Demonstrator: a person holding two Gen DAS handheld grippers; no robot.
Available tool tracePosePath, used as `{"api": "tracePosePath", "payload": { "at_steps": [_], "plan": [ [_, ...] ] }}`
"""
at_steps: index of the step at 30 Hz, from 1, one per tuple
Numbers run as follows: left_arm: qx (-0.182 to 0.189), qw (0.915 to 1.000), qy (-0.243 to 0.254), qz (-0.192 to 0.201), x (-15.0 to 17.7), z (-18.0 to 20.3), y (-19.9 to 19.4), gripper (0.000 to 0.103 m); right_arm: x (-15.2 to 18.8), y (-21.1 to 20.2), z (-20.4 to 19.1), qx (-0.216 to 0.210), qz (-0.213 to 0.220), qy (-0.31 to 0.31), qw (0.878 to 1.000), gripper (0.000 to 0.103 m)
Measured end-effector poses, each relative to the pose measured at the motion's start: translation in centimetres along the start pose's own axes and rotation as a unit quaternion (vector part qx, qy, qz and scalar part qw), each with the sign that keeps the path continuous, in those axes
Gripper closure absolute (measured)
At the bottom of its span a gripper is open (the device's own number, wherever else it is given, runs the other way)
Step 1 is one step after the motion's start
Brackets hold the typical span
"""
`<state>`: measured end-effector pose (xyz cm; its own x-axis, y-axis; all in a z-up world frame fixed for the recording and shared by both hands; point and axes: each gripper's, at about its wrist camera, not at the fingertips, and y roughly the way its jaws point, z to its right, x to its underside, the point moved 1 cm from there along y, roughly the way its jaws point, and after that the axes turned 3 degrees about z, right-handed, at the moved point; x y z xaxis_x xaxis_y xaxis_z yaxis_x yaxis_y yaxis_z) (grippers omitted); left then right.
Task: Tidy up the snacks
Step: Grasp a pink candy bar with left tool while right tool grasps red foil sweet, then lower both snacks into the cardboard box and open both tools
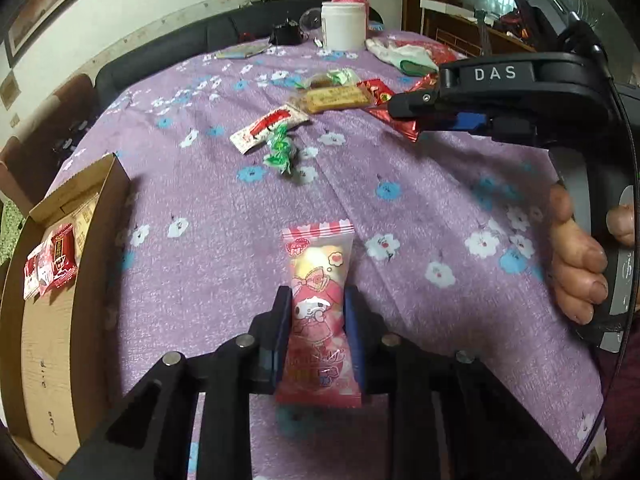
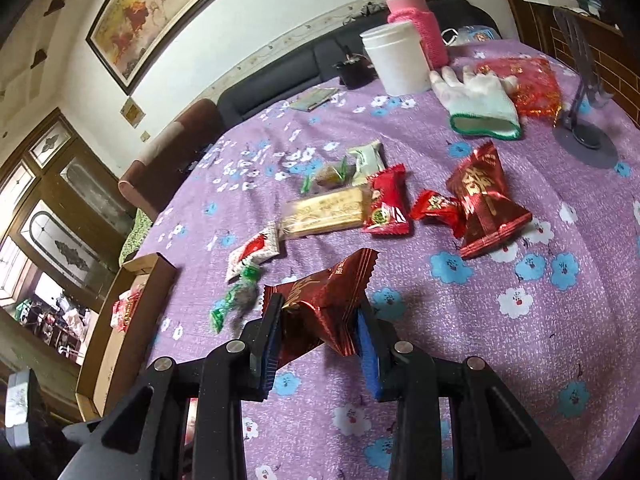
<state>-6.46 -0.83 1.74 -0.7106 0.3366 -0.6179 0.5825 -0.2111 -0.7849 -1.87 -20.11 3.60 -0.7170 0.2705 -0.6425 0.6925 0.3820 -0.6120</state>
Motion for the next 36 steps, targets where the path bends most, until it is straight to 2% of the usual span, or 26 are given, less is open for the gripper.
{"api": "tracePosePath", "payload": {
  "at_steps": [6, 11, 13, 17, 20, 23, 27, 31, 36],
  "plan": [
    [0.051, 0.9964, -0.066, 0.016, -0.3, -2.4, -2.1, 0.079, 0.0, -0.2, -0.4, -0.005, 0.003, -0.009, 1.000, 0.067],
    [0.076, 0.9880, -0.128, 0.041, -0.3, -6.3, -5.2, 0.079, 0.3, 0.1, -0.8, -0.009, -0.004, -0.018, 1.000, 0.067],
    [0.074, 0.9844, -0.151, 0.052, 0.0, -8.2, -6.3, 0.079, 0.5, 0.3, -1.1, -0.009, -0.008, -0.027, 1.000, 0.067],
    [0.030, 0.9785, -0.190, 0.073, 1.0, -13.4, -8.7, 0.079, 0.7, 0.2, -1.9, -0.010, -0.018, -0.029, 0.999, 0.067],
    [-0.007, 0.9760, -0.205, 0.072, 1.6, -17.0, -9.3, 0.079, 0.7, -1.1, -4.2, -0.034, -0.013, -0.036, 0.999, 0.067],
    [-0.044, 0.9732, -0.219, 0.055, 2.5, -20.5, -8.9, 0.079, 0.7, -1.6, -8.2, -0.055, -0.017, -0.071, 0.996, 0.066],
    [-0.082, 0.9680, -0.235, 0.034, 3.5, -24.1, -8.0, 0.079, 1.5, 0.3, -14.5, -0.079, -0.048, -0.123, 0.988, 0.066],
    [-0.097, 0.9636, -0.249, 0.017, 4.4, -27.0, -7.0, 0.079, 3.0, 3.3, -19.9, -0.096, -0.082, -0.160, 0.979, 0.066],
    [-0.094, 0.9645, -0.247, 0.004, 4.4, -28.3, -5.9, 0.079, 5.7, 7.2, -26.1, -0.104, -0.120, -0.216, 0.963, 0.066]
  ]
}}
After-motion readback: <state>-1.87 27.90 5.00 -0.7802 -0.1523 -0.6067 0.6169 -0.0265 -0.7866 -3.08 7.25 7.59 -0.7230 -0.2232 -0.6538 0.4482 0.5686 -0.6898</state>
